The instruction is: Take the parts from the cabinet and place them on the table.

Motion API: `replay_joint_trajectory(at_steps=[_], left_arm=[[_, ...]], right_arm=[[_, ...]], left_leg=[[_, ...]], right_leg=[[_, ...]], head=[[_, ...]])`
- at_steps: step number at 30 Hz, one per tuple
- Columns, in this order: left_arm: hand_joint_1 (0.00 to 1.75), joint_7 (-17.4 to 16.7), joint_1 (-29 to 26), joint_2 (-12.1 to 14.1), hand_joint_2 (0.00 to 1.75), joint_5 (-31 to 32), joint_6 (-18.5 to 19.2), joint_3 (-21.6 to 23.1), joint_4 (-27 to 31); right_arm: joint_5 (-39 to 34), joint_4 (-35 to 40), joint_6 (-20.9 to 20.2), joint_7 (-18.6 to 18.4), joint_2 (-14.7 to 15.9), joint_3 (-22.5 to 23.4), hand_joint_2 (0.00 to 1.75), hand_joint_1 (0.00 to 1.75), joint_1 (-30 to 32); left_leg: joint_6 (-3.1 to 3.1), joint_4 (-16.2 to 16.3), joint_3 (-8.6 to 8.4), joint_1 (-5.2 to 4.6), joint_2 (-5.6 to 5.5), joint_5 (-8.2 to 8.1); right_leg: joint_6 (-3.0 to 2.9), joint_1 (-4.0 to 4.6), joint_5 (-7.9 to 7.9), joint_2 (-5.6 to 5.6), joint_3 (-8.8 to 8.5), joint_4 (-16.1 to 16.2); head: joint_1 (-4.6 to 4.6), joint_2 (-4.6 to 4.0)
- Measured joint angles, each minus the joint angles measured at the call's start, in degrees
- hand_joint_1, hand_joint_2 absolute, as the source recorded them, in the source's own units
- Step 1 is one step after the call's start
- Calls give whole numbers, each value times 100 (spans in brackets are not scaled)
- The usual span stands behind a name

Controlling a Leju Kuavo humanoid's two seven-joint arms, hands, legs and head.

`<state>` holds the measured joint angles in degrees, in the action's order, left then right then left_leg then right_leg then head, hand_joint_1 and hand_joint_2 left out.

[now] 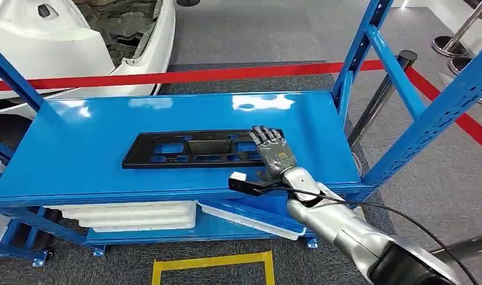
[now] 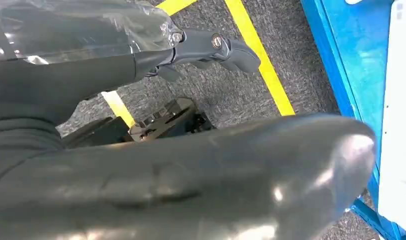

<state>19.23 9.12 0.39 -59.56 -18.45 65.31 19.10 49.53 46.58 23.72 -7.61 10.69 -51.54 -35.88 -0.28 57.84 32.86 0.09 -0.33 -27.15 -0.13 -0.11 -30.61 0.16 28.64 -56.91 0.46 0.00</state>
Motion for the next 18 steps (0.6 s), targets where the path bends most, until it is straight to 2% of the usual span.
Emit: replay_joint_trajectory(at_steps=[9, 13, 18], left_arm=[[0, 35, -22, 0, 0, 2, -20, 52, 26], [0, 35, -26, 0, 0, -9, -50, 61, 28], [0, 35, -42, 0, 0, -2, -68, 96, 28]], right_arm=[[39, -271, 136, -94, -55, -28, 175, 0, -124], [210, -354, 280, -304, -46, -35, 175, 0, -145], [243, -481, 467, -393, -6, -37, 175, 0, -153]], left_leg=[[0, 0, 0, 0, 0, 0], [0, 0, 0, 0, 1, 0], [0, 0, 0, 0, 0, 0]], right_leg=[[0, 0, 0, 0, 1, 0], [0, 0, 0, 0, 1, 0], [0, 0, 0, 1, 2, 1]], head=[[-2, 0], [0, 0], [-2, 0]])
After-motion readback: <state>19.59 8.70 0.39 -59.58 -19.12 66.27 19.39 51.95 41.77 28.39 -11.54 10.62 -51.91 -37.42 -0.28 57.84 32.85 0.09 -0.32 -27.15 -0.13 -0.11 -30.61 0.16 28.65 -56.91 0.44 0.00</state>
